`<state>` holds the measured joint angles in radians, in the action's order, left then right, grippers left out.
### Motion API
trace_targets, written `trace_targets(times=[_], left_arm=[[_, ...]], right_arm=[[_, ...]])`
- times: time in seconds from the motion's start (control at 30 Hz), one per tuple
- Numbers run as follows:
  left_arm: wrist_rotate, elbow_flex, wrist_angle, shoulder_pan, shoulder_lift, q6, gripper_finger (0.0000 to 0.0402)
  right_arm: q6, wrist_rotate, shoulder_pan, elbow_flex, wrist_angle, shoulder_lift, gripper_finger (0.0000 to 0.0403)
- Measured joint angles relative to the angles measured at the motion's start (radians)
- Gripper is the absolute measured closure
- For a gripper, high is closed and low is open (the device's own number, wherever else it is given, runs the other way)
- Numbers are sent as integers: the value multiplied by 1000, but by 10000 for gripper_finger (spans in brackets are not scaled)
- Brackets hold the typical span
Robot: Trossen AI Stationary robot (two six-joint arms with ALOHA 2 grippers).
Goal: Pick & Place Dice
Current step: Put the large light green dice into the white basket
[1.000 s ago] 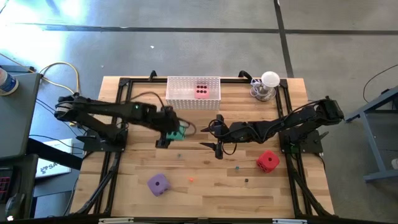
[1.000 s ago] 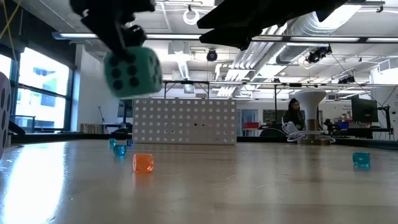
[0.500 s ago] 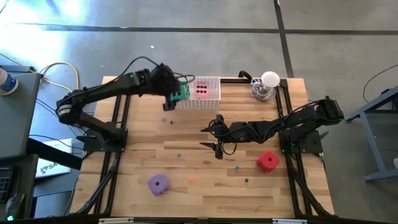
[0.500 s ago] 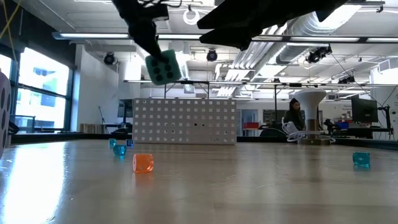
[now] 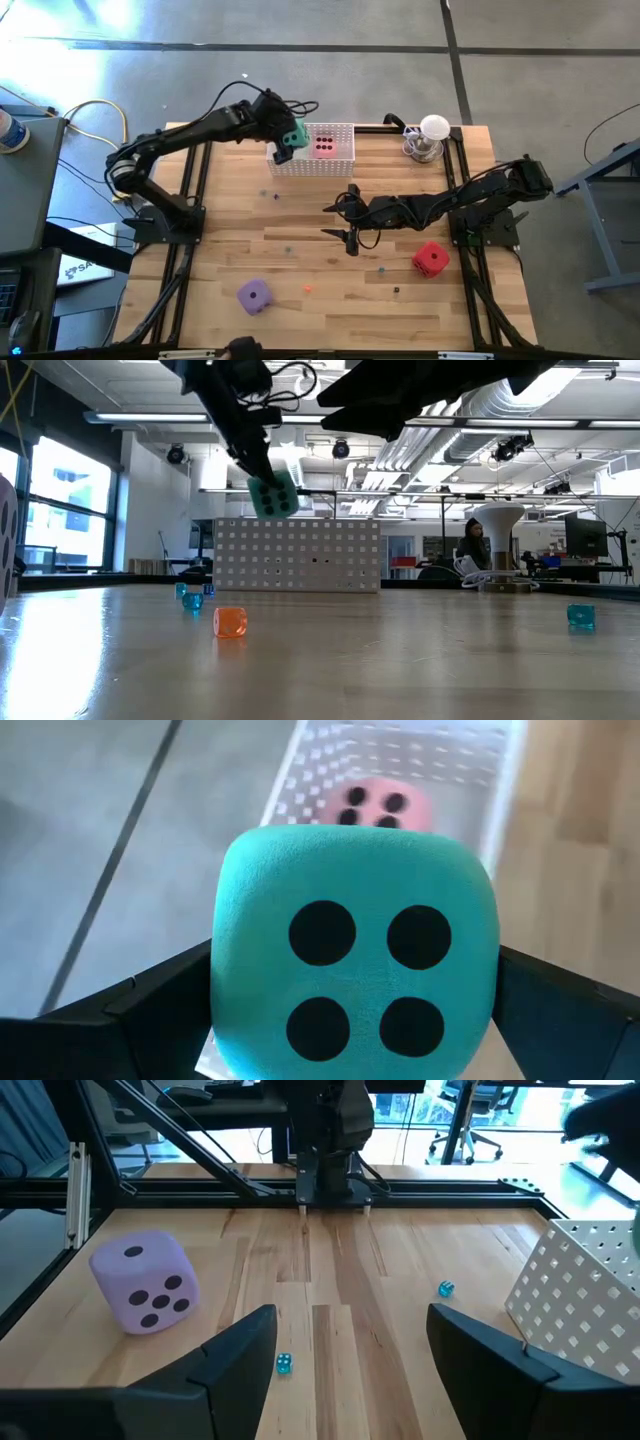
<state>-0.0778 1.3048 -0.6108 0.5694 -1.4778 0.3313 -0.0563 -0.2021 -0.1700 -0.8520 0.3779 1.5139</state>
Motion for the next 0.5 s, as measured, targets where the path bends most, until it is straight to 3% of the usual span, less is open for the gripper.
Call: trace_targets(times=[0.37, 0.5], left_arm=[[-29, 0, 0, 19, -71, -206, 3], [-28, 0, -1, 19, -71, -360, 3]], right_arm=[[0, 0, 0, 0, -6, 0, 153], [0, 0, 0, 0, -6, 0, 153]])
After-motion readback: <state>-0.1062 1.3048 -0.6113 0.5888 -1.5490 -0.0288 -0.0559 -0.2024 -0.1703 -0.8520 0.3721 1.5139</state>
